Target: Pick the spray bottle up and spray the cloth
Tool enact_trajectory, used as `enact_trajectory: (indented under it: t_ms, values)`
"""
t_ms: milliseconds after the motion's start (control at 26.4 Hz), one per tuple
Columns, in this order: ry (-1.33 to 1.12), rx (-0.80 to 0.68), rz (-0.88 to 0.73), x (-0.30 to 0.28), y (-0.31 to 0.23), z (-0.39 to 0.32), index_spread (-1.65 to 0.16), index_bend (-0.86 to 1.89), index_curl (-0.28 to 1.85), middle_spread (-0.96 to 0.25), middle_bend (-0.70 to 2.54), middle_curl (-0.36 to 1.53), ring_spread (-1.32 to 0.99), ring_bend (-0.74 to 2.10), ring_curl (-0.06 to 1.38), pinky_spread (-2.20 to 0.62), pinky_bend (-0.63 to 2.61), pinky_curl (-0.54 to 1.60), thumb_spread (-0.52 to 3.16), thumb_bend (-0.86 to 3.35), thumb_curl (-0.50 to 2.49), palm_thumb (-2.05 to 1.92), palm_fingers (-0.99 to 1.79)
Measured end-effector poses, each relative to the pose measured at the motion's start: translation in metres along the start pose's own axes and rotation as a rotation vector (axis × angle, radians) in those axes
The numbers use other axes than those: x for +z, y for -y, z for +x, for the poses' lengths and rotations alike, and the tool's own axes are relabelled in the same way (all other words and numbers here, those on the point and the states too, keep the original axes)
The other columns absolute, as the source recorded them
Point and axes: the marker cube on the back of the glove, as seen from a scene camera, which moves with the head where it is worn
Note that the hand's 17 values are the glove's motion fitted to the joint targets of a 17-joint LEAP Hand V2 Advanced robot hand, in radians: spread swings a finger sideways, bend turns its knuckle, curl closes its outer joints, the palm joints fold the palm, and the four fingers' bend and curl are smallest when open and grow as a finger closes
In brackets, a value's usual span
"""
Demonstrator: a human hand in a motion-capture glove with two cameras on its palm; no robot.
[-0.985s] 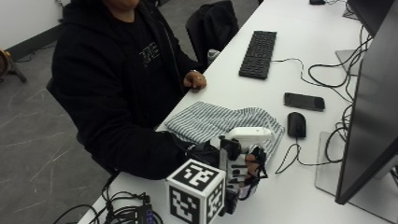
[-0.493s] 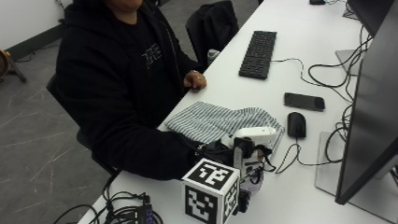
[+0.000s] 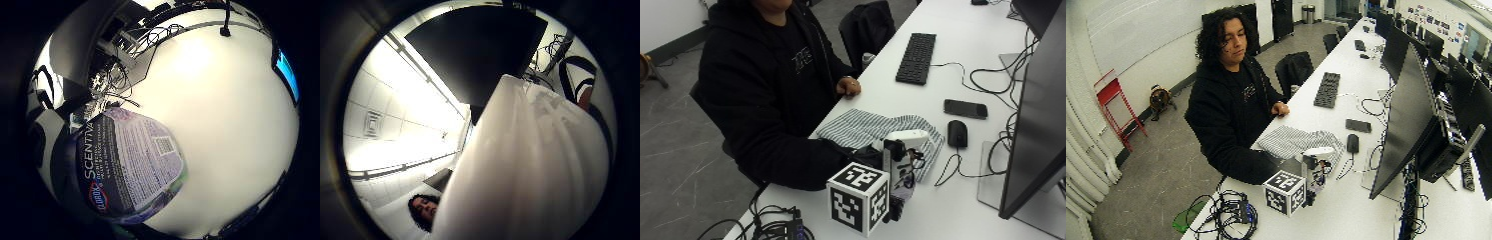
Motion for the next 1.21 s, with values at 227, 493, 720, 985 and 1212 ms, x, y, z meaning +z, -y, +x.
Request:
enact_trajectory:
  t_ms: [227,493,720,985,1212]
  values:
    - [-0.091,-0.107,-0.138,-0.015,-0.014,-0.042,-0.29,0.19,0.45,-0.23,0.53,0.51,-0.23,0.74,0.48,-0.33,0.46,0.40,0.41,-0.03,0.63,0.94,1.43]
    - [-0.576,-0.163,-0.330,-0.023,-0.006,-0.106,-0.29,0.20,0.47,-0.22,0.56,0.52,-0.22,0.76,0.49,-0.33,0.47,0.40,0.41,-0.03,0.65,0.94,1.41]
    - [-0.909,-0.109,-0.583,-0.007,-0.011,-0.138,-0.29,0.20,0.49,-0.23,0.57,0.52,-0.22,0.77,0.49,-0.33,0.46,0.40,0.41,-0.04,0.66,0.94,1.40]
    - [-1.123,-0.014,-0.864,0.038,-0.029,-0.136,-0.30,0.20,0.50,-0.23,0.58,0.53,-0.22,0.76,0.49,-0.33,0.46,0.40,0.41,-0.04,0.68,0.93,1.39]
    - [-1.353,0.099,-1.176,0.085,-0.062,-0.105,-0.30,0.20,0.51,-0.23,0.58,0.52,-0.22,0.77,0.48,-0.33,0.45,0.40,0.40,-0.04,0.68,0.93,1.39]
